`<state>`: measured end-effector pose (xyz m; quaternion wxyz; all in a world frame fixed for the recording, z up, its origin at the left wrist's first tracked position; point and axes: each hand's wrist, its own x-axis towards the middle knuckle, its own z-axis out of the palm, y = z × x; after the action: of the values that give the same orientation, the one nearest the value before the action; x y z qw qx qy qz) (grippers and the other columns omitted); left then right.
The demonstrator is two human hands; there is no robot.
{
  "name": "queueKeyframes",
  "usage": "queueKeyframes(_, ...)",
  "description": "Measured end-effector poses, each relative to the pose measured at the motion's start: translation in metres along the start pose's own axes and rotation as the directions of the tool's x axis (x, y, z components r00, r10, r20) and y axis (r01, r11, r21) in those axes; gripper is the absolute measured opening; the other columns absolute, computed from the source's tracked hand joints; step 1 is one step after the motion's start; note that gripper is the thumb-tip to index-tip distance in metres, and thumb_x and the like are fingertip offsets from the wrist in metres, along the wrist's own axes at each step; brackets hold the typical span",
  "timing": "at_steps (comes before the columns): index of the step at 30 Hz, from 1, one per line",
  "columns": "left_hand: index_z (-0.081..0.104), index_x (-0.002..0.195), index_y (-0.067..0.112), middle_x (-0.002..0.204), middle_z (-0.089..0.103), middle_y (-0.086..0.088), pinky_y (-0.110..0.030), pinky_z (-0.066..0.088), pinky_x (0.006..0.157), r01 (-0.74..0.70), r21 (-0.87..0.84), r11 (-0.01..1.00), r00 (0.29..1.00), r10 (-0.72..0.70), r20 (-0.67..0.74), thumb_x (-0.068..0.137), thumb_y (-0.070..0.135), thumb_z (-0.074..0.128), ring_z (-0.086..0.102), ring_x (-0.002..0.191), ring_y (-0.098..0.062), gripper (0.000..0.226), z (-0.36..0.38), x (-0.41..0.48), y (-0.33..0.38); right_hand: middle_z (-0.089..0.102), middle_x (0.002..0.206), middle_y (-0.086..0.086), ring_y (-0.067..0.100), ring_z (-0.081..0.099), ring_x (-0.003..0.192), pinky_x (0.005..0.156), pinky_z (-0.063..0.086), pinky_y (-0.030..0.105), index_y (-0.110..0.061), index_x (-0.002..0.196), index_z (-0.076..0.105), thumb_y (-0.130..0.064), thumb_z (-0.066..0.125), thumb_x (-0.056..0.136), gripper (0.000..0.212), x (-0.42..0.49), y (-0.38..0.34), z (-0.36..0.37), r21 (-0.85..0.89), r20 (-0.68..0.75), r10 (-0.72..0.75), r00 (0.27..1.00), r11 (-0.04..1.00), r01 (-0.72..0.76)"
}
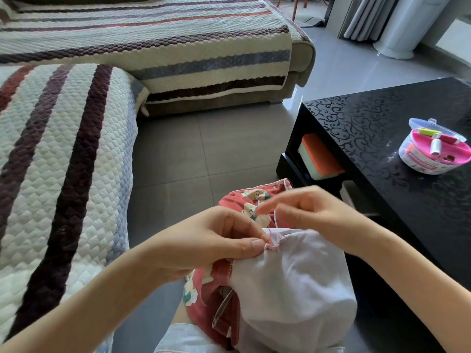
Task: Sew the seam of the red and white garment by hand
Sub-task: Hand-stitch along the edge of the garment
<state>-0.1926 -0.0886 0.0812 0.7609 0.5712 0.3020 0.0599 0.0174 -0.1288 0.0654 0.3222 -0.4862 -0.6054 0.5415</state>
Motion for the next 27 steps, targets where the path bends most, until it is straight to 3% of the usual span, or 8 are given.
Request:
queueKeyframes(2,0.074,0.083,0.01,0.074,0.07,0.002,-0.013,0.048,0.062,-0.009,0.004,1.0,1.0,0.009,0.007,0.082,0.013,0.069,0.063,0.068,-0.003,0.005,0.0,0.0,0.001,0.072,0.081,0.001,0.006,0.063,0.079,0.071,0.047,0.018,-0.024,0.086,0.076,-0.041,0.068,0.082,0.02,-0.008,-0.004,0.009,-0.025,0.089,0.005,0.996,1.0,-0.002)
queueKeyframes(5,0.075,0.082,0.014,0.074,0.07,0.003,-0.013,0.048,0.062,-0.009,0.016,1.0,1.0,0.009,0.025,0.083,0.014,0.068,0.063,0.068,-0.003,0.007,0.001,0.0,0.001,0.065,0.065,-0.008,-0.002,0.056,0.064,0.061,0.041,0.01,-0.024,0.069,0.071,-0.021,0.069,0.082,0.013,-0.011,-0.005,0.01,0.037,0.077,-0.015,0.997,0.999,0.012)
queueKeyframes(8,0.075,0.083,0.014,0.075,0.069,0.001,-0.013,0.047,0.061,0.007,0.036,0.999,1.0,-0.008,0.029,0.081,0.016,0.065,0.062,0.068,-0.003,0.01,0.002,-0.001,0.001,0.058,0.061,-0.007,0.0,0.05,0.059,0.057,0.038,0.009,-0.019,0.063,0.066,-0.015,0.069,0.077,0.015,-0.009,-0.007,0.005,0.081,0.053,-0.047,0.998,0.996,0.042)
queueKeyframes(12,0.073,0.079,0.013,0.067,0.067,0.005,-0.01,0.044,0.052,0.024,0.033,0.999,0.998,-0.026,0.056,0.084,0.011,0.065,0.059,0.058,0.0,0.01,0.005,-0.002,0.004,0.054,0.064,0.009,0.011,0.048,0.061,0.057,0.04,0.014,-0.006,0.064,0.065,-0.016,0.07,0.072,0.014,-0.005,-0.002,-0.001,0.094,-0.083,-0.008,0.997,0.995,0.016)
queueKeyframes(16,0.073,0.081,0.013,0.068,0.066,0.004,-0.011,0.044,0.049,0.036,0.042,0.998,0.995,-0.04,0.088,0.086,0.013,0.066,0.057,0.057,-0.001,0.009,0.005,-0.003,0.003,0.052,0.06,0.019,0.018,0.044,0.059,0.056,0.035,0.029,-0.003,0.064,0.061,-0.011,0.07,0.081,0.021,0.002,0.005,0.0,-0.078,-0.236,-0.015,0.972,0.997,-0.003)
queueKeyframes(20,0.07,0.083,0.008,0.065,0.064,0.006,-0.011,0.043,0.047,0.04,0.052,0.998,0.995,-0.044,0.095,0.085,0.012,0.067,0.055,0.054,-0.001,0.006,0.006,-0.004,0.003,0.047,0.047,-0.012,0.002,0.037,0.046,0.049,0.031,0.015,-0.014,0.057,0.056,-0.002,0.067,0.085,0.032,0.009,0.019,-0.006,-0.294,-0.396,-0.079,0.915,0.955,-0.044)
queueKeyframes(24,0.072,0.08,0.014,0.067,0.064,0.006,-0.011,0.042,0.048,0.034,0.052,0.998,0.993,-0.04,0.111,0.086,0.012,0.065,0.054,0.055,-0.001,0.01,0.006,-0.005,0.003,0.045,0.048,-0.008,0.005,0.036,0.045,0.05,0.032,0.022,-0.011,0.06,0.058,-0.009,0.068,0.085,0.028,0.013,0.037,-0.018,-0.421,-0.475,-0.1,0.874,0.898,-0.126)
queueKeyframes(27,0.068,0.082,0.007,0.061,0.064,0.009,-0.008,0.041,0.045,0.049,0.008,0.999,0.993,-0.049,0.106,0.088,0.005,0.061,0.055,0.05,0.003,0.009,0.007,-0.005,0.004,0.052,0.052,0.004,0.007,0.039,0.049,0.052,0.036,0.03,-0.008,0.063,0.061,-0.013,0.069,0.086,0.024,0.015,0.044,-0.023,-0.46,-0.517,-0.118,0.848,0.874,-0.159)
